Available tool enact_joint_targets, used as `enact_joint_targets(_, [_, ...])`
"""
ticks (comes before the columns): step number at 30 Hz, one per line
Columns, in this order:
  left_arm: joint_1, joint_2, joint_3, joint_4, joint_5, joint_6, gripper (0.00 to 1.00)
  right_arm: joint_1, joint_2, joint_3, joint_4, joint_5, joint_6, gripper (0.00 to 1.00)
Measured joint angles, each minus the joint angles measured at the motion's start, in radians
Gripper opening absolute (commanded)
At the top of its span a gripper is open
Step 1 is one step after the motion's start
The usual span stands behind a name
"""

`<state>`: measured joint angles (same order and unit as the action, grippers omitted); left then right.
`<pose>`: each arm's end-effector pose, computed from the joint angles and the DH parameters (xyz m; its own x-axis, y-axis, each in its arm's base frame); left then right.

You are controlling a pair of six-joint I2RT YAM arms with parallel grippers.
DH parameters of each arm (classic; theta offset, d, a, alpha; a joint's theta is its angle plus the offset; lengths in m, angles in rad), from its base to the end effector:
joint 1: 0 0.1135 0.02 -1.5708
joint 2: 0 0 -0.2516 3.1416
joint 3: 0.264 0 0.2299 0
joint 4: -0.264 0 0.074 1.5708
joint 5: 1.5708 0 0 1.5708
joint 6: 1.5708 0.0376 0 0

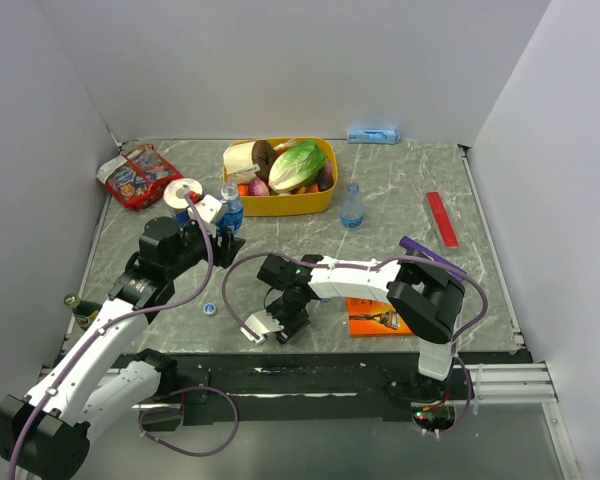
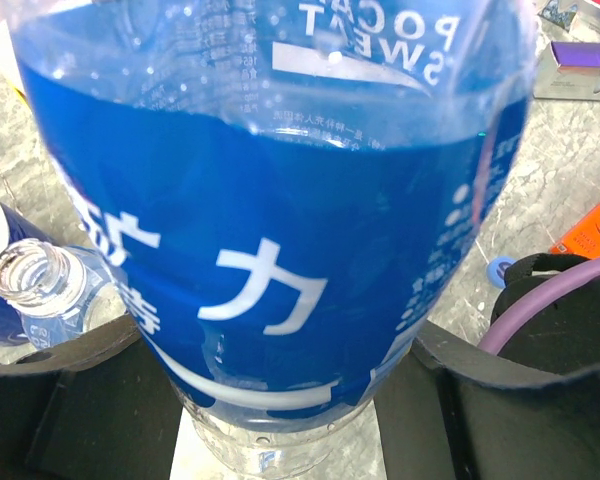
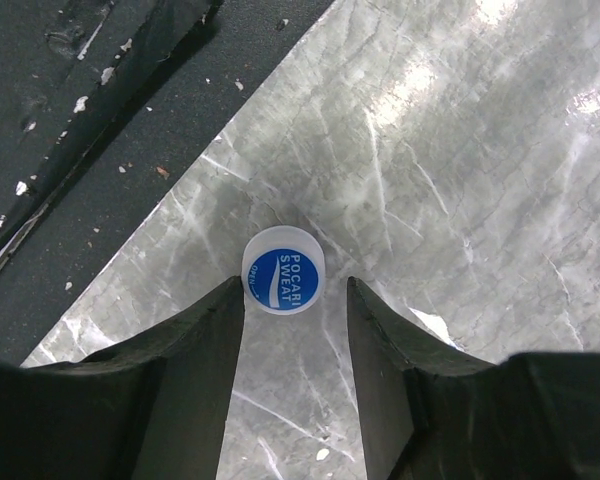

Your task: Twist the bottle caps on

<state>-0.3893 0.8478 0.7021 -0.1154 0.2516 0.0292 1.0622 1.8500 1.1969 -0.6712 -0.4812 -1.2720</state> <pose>0.1708 -0.0802 0.3008 -0.2215 0.1214 -0.9676 0.5968 0.8016 -0.0360 0.1446 0.2952 0.1641 0.6535 -0.5676 -0.5008 -0.6954 -0.7115 -0.1011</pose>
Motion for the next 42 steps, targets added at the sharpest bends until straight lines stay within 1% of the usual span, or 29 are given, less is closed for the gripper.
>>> enact_joint_targets(9, [0.0,0.0,-0.014,0.003,0.003,0.0,0.02,0.0,0.0,0.0,-0.006,-0.014,-0.006,0.53])
enact_joint_targets(23, [0.004,0.0,-0.018,0.006,0.006,0.0,0.02,0.008,0.008,0.016,-0.008,-0.033,-0.005,0.49])
enact_joint_targets(27, [0.004,0.0,-0.027,0.006,0.006,0.0,0.02,0.012,0.023,0.021,-0.011,-0.034,-0.006,0.45])
enact_joint_targets(29, [0.004,0.0,-0.029,0.006,0.006,0.0,0.02,0.013,0.029,0.022,-0.011,-0.035,-0.006,0.42])
enact_joint_targets(30, [0.004,0.0,-0.029,0.007,0.006,0.0,0.02,0.014,0.033,0.025,-0.012,-0.035,-0.008,0.37])
enact_joint_targets(33, [0.004,0.0,-0.029,0.006,0.006,0.0,0.01,0.015,0.034,0.031,-0.011,-0.034,-0.007,0.33])
enact_joint_targets(37, [0.004,0.003,-0.029,0.007,0.011,0.0,0.01,0.008,0.027,0.028,-0.011,-0.021,-0.003,0.3])
enact_joint_targets(39, [0.005,0.015,-0.029,0.019,0.022,0.005,0.01,-0.003,-0.001,0.018,-0.023,-0.013,0.005,0.29])
enact_joint_targets(42, [0.006,0.063,-0.029,0.047,0.066,0.04,0.01,-0.055,-0.119,-0.012,-0.064,-0.002,0.034,0.28])
